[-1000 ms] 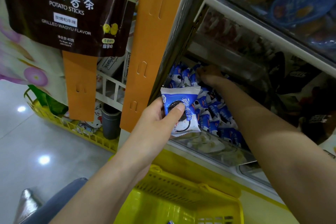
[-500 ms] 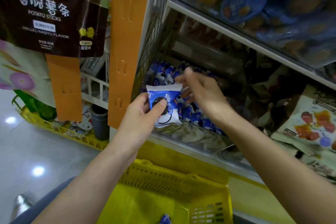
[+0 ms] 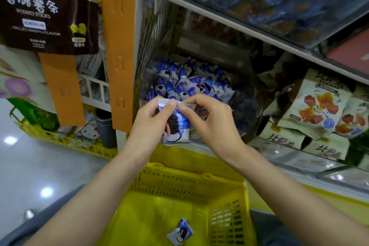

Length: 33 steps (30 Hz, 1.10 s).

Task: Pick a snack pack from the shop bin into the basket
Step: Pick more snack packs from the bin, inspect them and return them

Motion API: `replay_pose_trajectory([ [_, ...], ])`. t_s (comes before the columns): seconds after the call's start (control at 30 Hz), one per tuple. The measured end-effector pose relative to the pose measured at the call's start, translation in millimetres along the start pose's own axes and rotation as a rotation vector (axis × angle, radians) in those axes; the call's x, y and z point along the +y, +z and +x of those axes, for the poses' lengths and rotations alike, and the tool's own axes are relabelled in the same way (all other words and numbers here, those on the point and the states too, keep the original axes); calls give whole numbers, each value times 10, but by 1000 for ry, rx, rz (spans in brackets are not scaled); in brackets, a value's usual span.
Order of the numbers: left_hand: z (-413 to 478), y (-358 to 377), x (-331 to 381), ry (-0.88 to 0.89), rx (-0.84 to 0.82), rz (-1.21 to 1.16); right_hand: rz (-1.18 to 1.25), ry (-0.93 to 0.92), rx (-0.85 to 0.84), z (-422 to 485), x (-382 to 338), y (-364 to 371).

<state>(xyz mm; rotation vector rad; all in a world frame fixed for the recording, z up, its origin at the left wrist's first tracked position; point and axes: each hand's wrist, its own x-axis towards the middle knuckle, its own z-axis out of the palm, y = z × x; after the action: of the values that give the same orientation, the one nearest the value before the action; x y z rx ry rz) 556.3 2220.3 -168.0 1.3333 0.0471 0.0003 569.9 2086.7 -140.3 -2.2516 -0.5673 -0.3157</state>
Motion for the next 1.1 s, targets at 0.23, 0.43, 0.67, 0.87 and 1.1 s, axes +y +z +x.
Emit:
replay_pose_trajectory([
  [0.23, -36, 13, -14, -152, -157, -21, 83, 85, 96, -100, 75, -78],
  [0.43, -29, 54, -15, -132, -154, -26, 643, 568, 161, -59, 134, -171],
  [0.67, -47, 68, -40, -57, -106, -65, 510, 406, -99, -169, 79, -147],
  [0.87, -39, 21, -16, -13, -47, 24, 255, 292, -168, -195, 12, -149],
  [1.1, 6, -48, 7, 38, 167, 51, 297, 325, -162, -240, 8, -91],
])
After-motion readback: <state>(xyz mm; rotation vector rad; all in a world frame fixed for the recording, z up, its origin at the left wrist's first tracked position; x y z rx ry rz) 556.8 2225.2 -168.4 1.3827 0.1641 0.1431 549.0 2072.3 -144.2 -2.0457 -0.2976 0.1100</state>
